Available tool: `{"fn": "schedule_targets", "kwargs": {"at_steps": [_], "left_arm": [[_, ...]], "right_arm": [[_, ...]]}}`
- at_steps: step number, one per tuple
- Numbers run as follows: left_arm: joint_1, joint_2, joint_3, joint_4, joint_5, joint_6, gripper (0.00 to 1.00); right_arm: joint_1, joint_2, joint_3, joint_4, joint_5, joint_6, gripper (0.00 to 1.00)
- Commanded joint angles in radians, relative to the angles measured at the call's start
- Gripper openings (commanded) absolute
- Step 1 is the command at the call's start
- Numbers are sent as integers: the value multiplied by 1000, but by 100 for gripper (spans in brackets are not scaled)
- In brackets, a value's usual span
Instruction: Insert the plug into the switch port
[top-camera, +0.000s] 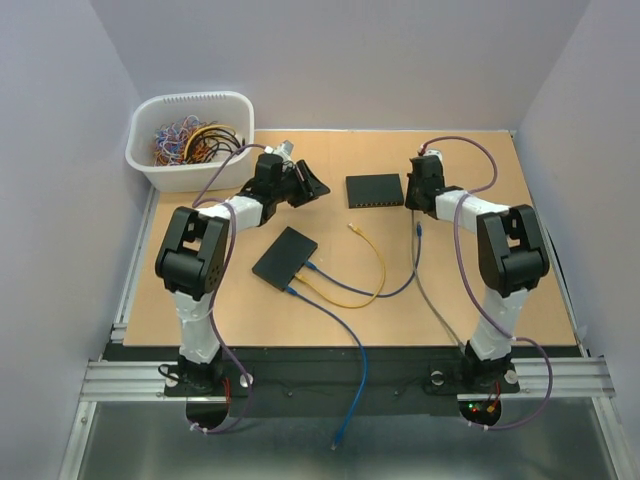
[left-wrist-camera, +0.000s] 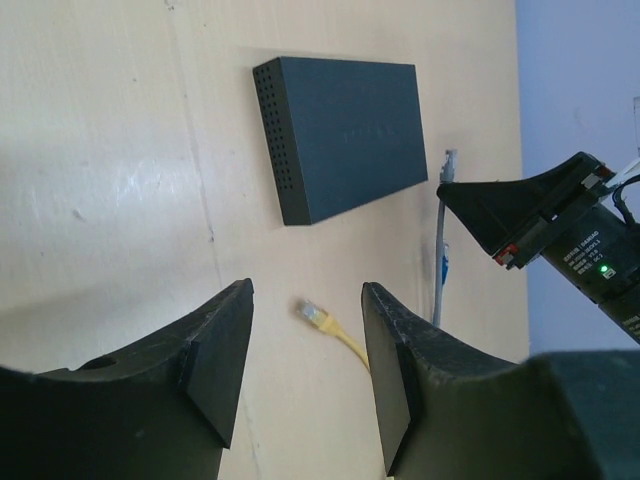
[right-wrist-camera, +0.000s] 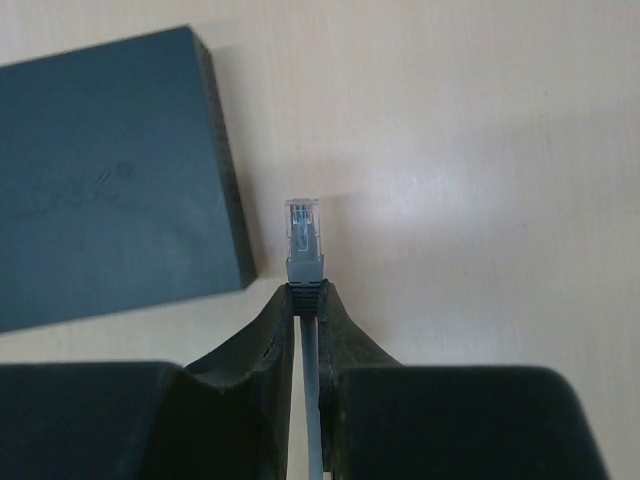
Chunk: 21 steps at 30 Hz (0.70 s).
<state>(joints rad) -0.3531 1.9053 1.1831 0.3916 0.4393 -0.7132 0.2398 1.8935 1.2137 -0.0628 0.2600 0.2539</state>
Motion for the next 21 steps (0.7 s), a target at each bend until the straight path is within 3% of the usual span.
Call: {"fn": "schedule_targets", "kwargs": {"at_steps": [1, 12, 21], "left_arm": [[-12, 52, 107, 52, -2, 24, 57], [-46, 270, 315, 38, 38, 32, 57], [-75, 299, 277, 67, 55, 18, 56]], "right_arm": [[-23, 79, 102, 3, 32, -7, 0], [-27, 306, 325, -22, -16, -12, 1], [-17, 325, 360, -25, -244, 33, 0]]}}
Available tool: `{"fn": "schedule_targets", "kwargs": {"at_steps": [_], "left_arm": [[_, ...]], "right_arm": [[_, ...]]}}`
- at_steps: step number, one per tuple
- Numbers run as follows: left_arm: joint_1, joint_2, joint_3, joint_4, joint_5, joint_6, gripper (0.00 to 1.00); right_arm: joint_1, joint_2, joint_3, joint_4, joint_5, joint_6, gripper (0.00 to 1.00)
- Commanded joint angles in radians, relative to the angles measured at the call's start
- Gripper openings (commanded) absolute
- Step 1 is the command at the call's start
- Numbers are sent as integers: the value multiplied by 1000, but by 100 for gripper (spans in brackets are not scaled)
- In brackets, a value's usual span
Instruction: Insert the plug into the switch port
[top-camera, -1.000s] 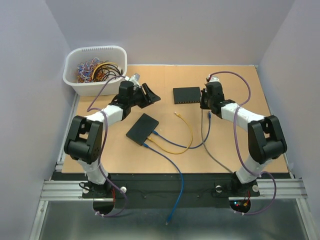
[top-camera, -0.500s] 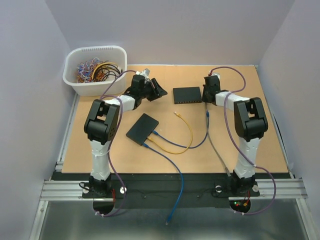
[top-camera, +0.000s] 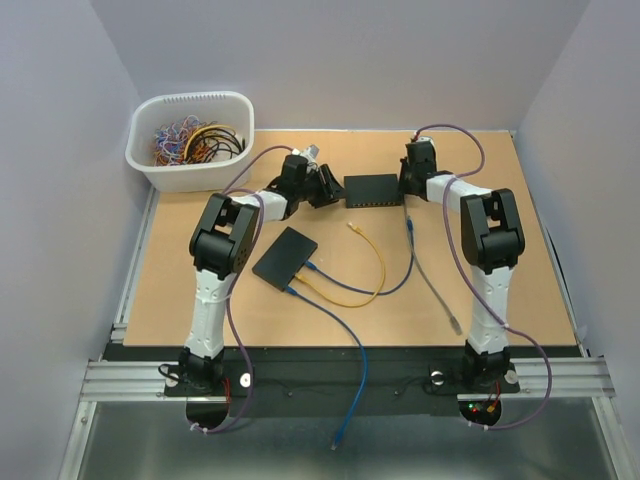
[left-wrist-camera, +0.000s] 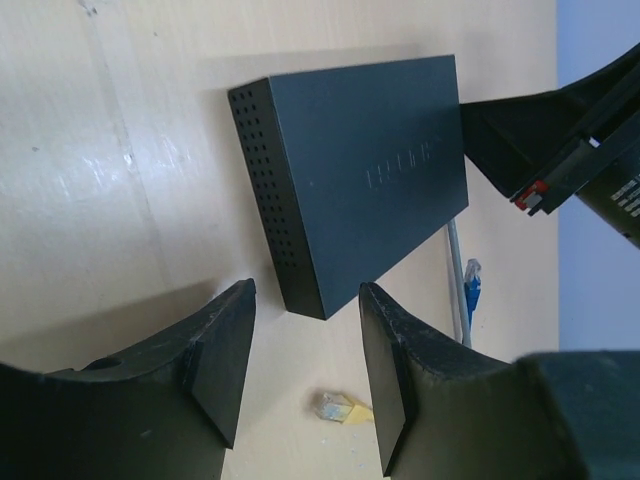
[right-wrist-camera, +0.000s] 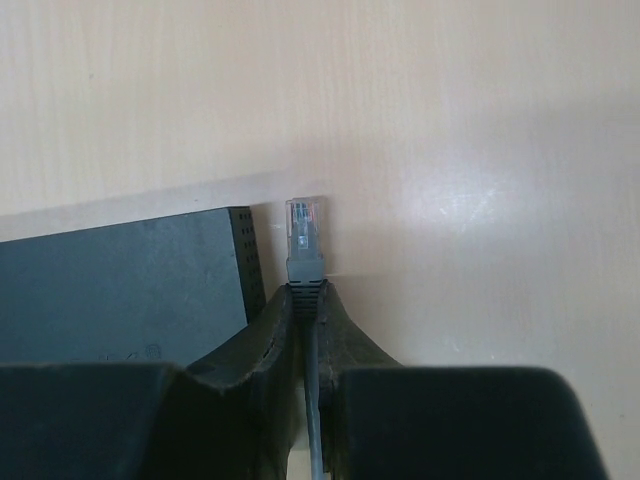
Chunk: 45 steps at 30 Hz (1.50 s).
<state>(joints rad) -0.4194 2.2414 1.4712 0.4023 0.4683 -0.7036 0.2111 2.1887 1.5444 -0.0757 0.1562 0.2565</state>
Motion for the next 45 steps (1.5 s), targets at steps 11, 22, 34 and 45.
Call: {"fn": "schedule_targets", "kwargs": {"at_steps": [11, 22, 34, 45], "left_arm": [[-9, -153, -260, 142, 30, 3, 54], [14, -390, -560, 156, -5, 13, 54], [90, -557, -580, -49, -100, 102, 54], [108, -755, -525, -283, -304, 161, 54]], "right_arm": [[142, 86, 108, -13, -218, 26, 0], [226, 95, 100, -4, -303, 27, 0], [281, 71, 152, -10, -181, -11, 0], [281, -15, 148, -56, -92, -57, 0]]}}
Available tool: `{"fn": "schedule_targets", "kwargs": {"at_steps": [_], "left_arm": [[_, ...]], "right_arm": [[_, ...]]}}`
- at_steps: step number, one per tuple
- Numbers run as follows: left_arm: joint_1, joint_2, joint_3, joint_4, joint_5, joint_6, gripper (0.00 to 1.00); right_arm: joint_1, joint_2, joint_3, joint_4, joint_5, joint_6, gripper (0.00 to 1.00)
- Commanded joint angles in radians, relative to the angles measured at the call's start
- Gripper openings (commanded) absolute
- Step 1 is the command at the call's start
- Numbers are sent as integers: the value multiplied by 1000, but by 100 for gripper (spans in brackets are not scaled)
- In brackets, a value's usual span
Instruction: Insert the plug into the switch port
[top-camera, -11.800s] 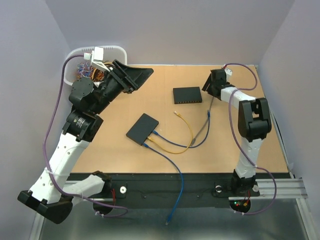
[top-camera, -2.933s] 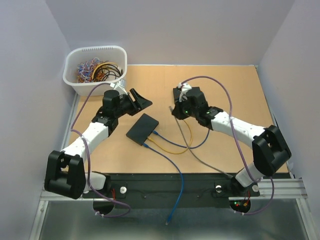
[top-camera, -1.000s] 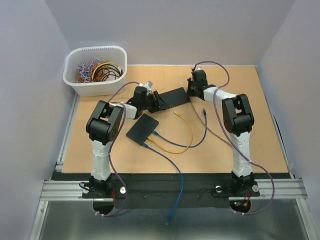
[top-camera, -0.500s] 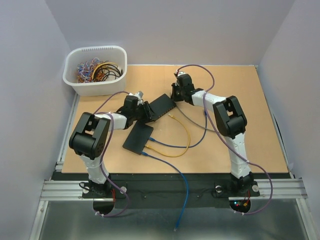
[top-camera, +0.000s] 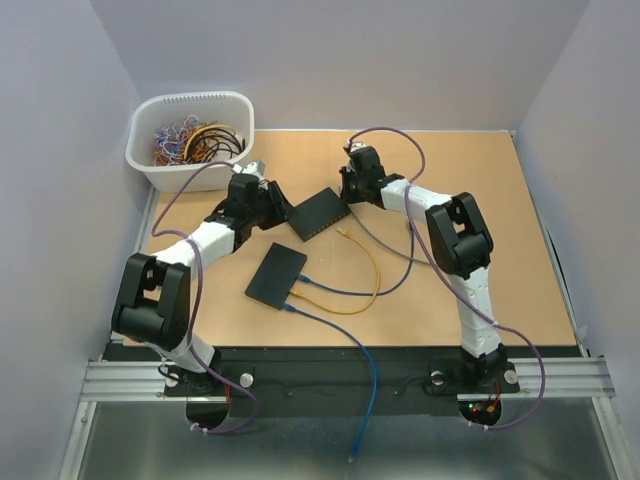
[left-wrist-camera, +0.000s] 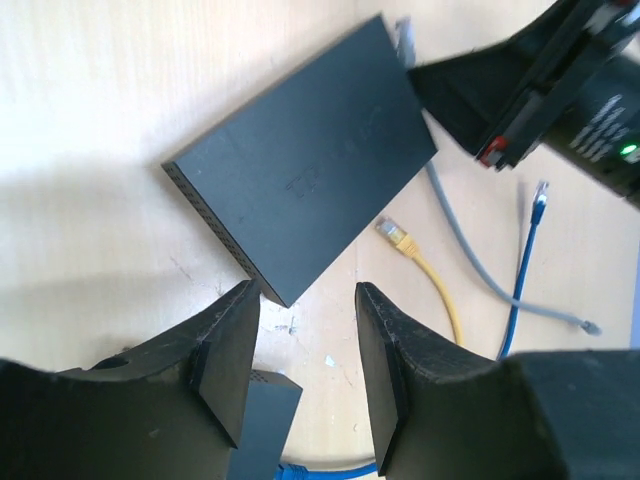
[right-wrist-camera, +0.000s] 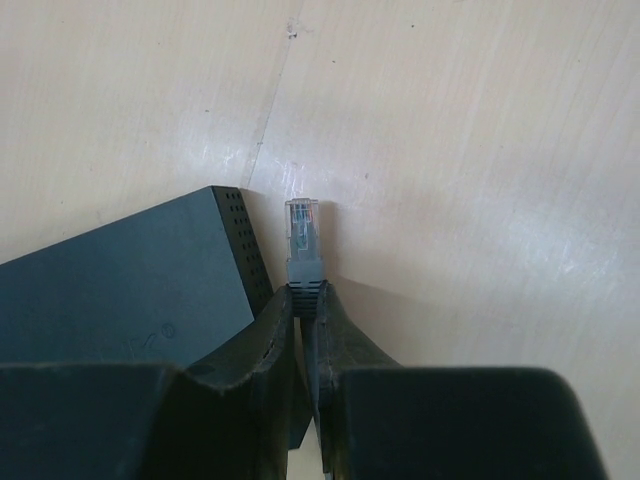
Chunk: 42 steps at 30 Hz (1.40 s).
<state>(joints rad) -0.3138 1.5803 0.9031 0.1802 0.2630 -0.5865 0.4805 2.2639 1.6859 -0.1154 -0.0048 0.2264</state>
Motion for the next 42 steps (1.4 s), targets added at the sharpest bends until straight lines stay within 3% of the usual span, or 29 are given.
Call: {"fn": "schedule_targets", "kwargs": {"at_steps": [1, 4, 11, 16, 21, 30, 42], "left_arm": [[4, -98, 49, -58, -117, 51, 55], [35, -80, 63, -10, -133, 57, 55], [71, 58, 105, 212, 13, 65, 55], [71, 200, 238, 246, 64, 105, 55], [71, 363, 387, 209, 80, 119, 55], [71, 474, 454, 180, 148, 132, 55], [51, 497, 372, 188, 180, 155, 55]], "right_arm": [[13, -121, -5, -17, 77, -29, 0], [13, -194, -58, -18, 92, -38, 1], [72, -406, -279, -14, 62, 17, 0], [196, -478, -426, 35, 63, 74, 0], [230, -454, -518, 80, 20, 119, 0], [239, -371, -494, 94, 9, 114, 0], [239, -310, -442, 92, 52, 93, 0]]}}
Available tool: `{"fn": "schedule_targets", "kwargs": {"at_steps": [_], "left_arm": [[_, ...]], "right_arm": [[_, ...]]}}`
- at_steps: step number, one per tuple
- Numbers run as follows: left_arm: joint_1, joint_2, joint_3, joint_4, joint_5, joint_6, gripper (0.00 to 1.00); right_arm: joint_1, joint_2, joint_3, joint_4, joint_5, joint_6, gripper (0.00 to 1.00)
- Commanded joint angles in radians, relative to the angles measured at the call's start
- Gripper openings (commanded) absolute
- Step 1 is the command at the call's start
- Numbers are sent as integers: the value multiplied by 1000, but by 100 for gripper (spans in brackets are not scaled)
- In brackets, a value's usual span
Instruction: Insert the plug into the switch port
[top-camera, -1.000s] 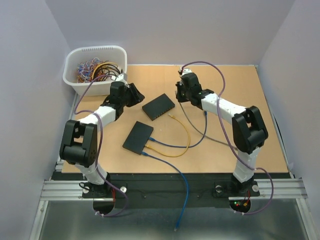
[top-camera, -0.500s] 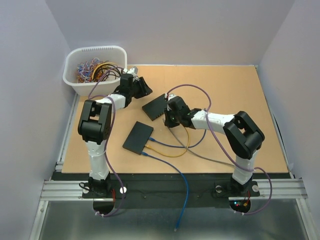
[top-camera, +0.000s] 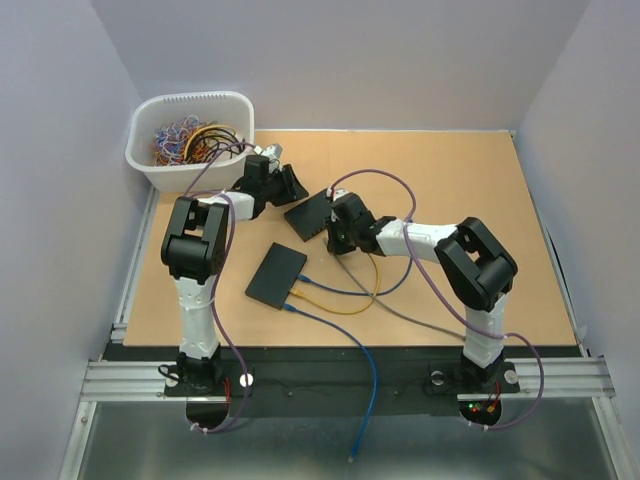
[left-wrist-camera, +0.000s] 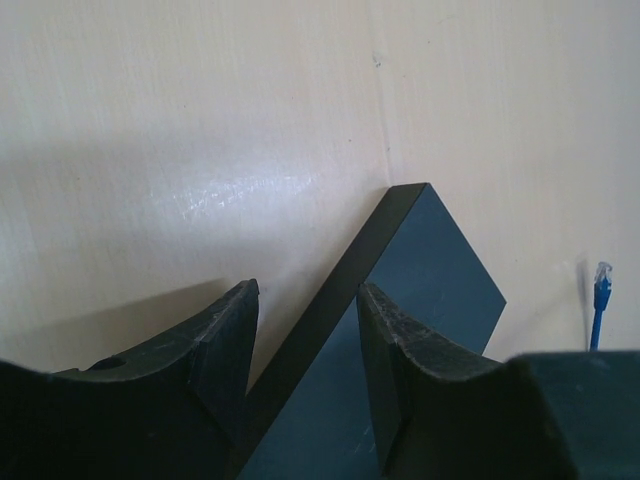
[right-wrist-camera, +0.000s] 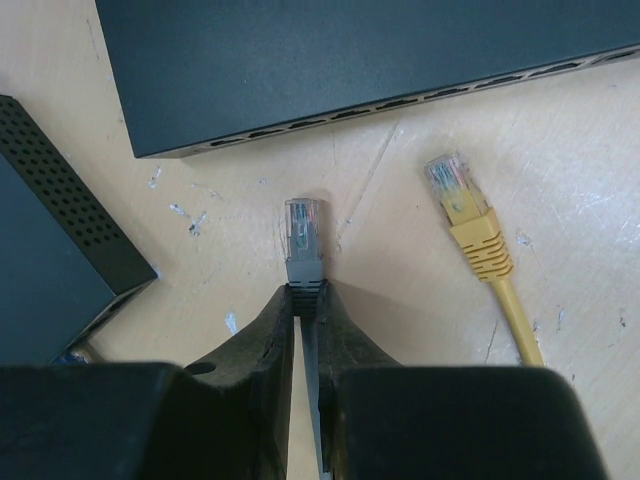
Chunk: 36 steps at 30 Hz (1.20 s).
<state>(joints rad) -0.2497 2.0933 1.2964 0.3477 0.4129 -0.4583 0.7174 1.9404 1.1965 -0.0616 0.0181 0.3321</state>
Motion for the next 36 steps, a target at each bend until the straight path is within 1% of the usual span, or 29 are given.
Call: {"fn": "schedule_targets", "kwargs": {"at_steps": [1, 11, 23, 29, 36], "left_arm": [[-13, -15, -35, 22, 33, 27, 55], [-37, -15, -109, 50, 49, 35, 54], [-42, -6, -118, 50, 52, 41, 54], [-46, -3, -124, 53, 49, 43, 54], [-66, 2, -123, 53, 44, 44, 53]], "right_arm": [[2, 22, 52, 39, 32, -15, 1], [1, 69, 109, 22, 68, -39, 0], [1, 72, 155, 5, 95, -48, 0], [1, 63, 186, -12, 75, -45, 0], [2, 100, 245, -32, 59, -42, 1]]}}
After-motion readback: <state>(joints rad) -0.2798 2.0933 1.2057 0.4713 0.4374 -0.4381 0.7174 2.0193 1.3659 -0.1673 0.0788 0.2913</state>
